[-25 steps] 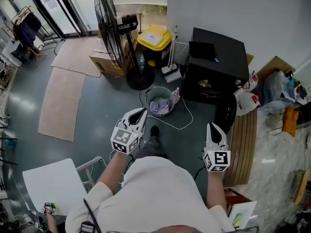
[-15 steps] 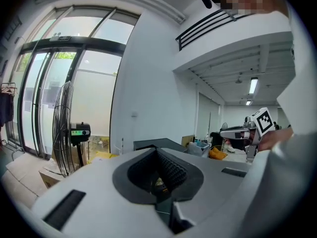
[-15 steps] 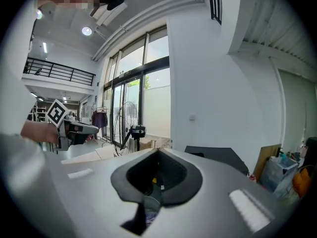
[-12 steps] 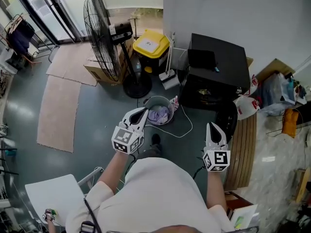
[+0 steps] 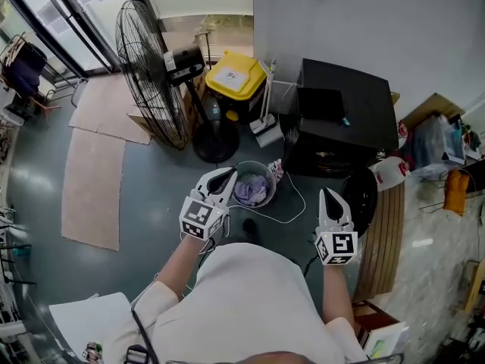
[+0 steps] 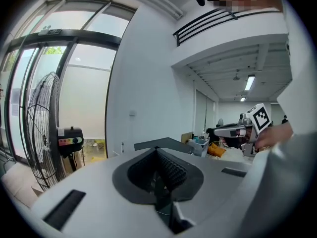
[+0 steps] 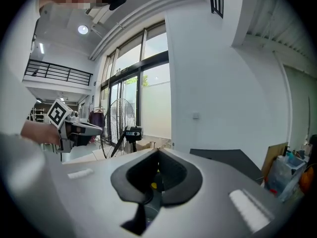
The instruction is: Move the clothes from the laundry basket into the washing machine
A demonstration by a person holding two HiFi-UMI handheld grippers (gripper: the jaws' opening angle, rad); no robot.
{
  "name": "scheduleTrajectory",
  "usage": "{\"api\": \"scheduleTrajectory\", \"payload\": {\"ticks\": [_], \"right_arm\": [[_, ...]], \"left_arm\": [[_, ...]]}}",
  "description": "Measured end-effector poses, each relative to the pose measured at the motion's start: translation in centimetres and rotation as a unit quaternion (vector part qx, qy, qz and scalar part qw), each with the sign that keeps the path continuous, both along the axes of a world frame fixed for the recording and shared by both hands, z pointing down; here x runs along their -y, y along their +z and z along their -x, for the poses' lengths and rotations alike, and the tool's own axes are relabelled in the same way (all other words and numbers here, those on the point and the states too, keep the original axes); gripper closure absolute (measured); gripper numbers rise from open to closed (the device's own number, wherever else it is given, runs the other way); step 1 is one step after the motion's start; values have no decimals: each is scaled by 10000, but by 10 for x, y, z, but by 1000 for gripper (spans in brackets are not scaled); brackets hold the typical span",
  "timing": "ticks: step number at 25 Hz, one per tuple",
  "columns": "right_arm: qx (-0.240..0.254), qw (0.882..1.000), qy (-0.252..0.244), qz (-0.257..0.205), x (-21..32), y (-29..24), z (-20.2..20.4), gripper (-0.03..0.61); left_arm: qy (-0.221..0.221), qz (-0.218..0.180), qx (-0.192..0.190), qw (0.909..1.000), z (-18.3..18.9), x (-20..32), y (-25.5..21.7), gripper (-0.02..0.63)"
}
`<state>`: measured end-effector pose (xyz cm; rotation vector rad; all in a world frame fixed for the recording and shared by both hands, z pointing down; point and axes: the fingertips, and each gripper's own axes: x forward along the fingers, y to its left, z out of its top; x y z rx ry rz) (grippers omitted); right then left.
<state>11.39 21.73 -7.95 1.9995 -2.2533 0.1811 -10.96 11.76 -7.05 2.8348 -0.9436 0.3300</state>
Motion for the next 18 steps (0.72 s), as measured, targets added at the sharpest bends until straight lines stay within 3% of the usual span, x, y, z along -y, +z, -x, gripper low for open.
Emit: {"api": "scheduleTrajectory", "payload": {"ticks": [8,18], "right_arm": [[51,9998,-140,155,45,9,11,568],[201,9973,-635,324,91,15,-10,566]], "left_arm": [[-4,150,-15,9999,-1,41,14,607],[-345,346,-42,9988,-19,62,29,607]]}}
